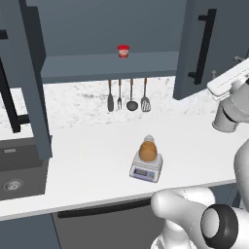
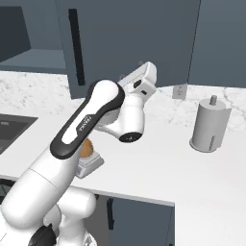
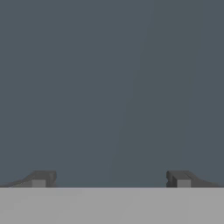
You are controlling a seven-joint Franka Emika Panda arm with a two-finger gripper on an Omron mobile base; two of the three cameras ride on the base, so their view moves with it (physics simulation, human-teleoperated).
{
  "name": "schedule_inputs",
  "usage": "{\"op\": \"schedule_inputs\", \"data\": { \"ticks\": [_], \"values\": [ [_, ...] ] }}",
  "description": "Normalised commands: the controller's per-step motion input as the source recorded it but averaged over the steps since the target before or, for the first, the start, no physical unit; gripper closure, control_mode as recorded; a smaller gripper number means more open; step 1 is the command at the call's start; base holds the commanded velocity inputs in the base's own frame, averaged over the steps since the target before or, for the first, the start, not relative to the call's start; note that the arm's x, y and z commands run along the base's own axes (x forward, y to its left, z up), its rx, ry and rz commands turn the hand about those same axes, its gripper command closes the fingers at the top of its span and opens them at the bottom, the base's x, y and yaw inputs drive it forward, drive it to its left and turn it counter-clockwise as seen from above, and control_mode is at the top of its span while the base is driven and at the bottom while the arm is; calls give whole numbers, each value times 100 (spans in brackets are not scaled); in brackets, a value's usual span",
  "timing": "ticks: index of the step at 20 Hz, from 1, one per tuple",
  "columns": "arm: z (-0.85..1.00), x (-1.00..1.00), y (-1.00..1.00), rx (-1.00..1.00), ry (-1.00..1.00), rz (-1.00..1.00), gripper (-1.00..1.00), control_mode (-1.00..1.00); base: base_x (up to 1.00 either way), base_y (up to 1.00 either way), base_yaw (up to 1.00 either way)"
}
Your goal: Pick the honey bottle and place it on the digital scale for weighing, and close the cabinet.
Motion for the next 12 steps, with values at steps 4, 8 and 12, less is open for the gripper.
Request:
{"op": "schedule_inputs", "data": {
  "ticks": [4, 8, 12],
  "values": [
    [1, 62, 73, 0, 7, -15, -100, -100, 0, 0, 0],
    [-1, 75, 65, 0, 0, -7, -100, -100, 0, 0, 0],
    [0, 79, 49, 0, 0, -3, -100, -100, 0, 0, 0]
  ]
}}
